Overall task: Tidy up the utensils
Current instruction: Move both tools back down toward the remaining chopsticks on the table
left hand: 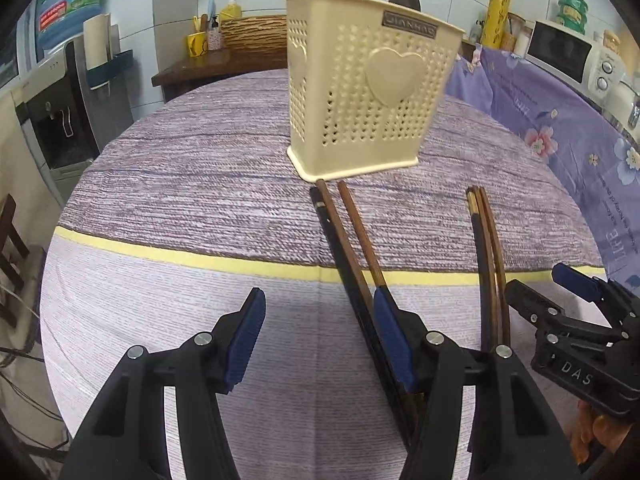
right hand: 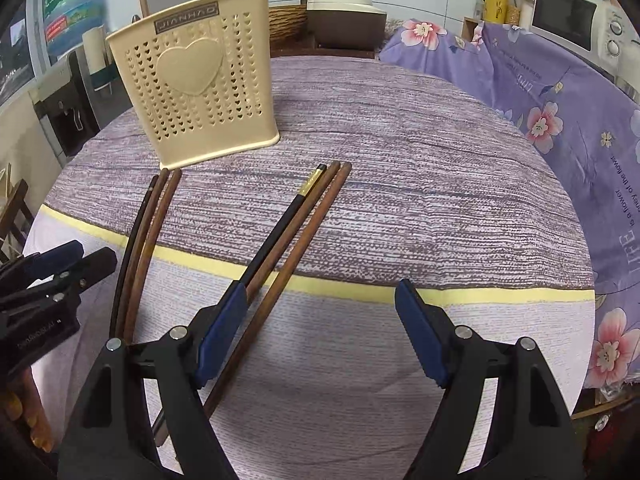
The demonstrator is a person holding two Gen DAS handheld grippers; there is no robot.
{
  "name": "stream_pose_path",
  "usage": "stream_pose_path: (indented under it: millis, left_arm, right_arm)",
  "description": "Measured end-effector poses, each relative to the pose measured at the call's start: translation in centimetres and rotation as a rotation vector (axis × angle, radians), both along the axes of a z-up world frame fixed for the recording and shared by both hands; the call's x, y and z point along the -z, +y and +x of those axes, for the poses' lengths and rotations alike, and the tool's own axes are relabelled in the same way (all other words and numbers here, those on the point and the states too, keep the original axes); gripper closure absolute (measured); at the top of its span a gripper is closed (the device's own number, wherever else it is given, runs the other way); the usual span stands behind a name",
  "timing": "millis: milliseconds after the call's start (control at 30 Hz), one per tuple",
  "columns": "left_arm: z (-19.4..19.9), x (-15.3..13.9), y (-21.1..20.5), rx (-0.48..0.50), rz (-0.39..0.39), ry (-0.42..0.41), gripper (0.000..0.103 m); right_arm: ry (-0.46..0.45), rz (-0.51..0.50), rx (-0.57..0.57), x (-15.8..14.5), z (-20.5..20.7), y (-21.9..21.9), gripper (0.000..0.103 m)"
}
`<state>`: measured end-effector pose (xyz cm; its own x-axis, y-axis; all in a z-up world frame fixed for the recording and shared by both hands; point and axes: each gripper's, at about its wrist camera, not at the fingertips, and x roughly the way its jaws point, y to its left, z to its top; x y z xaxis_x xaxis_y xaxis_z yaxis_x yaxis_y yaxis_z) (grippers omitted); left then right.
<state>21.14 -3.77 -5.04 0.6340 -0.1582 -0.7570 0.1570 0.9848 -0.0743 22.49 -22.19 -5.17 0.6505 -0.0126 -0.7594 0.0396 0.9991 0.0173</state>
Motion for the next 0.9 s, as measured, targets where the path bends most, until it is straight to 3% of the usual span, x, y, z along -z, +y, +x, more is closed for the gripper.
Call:
stream_pose_path:
  millis: [467,667,900]
  left_arm:
    - [-0.2,0.9,0.4,0.005,0.023,0.026,0.046]
    - [-0.2,0.2,3.6,-0.076,0.018,0.036,0.047]
    - [0.8,-0.3,4.1,-0.112,-0.022,0.035,0.047]
  right_arm:
    - [0.041,-0.083,0.004,0.6,-0.5,0.0,0.026]
    - [0.037,0.013,0.048,-0.4,-1.2,-3.7,0.026]
    - [0.034,0.131,0.119,-0.5,0.1,-5.6,0.026]
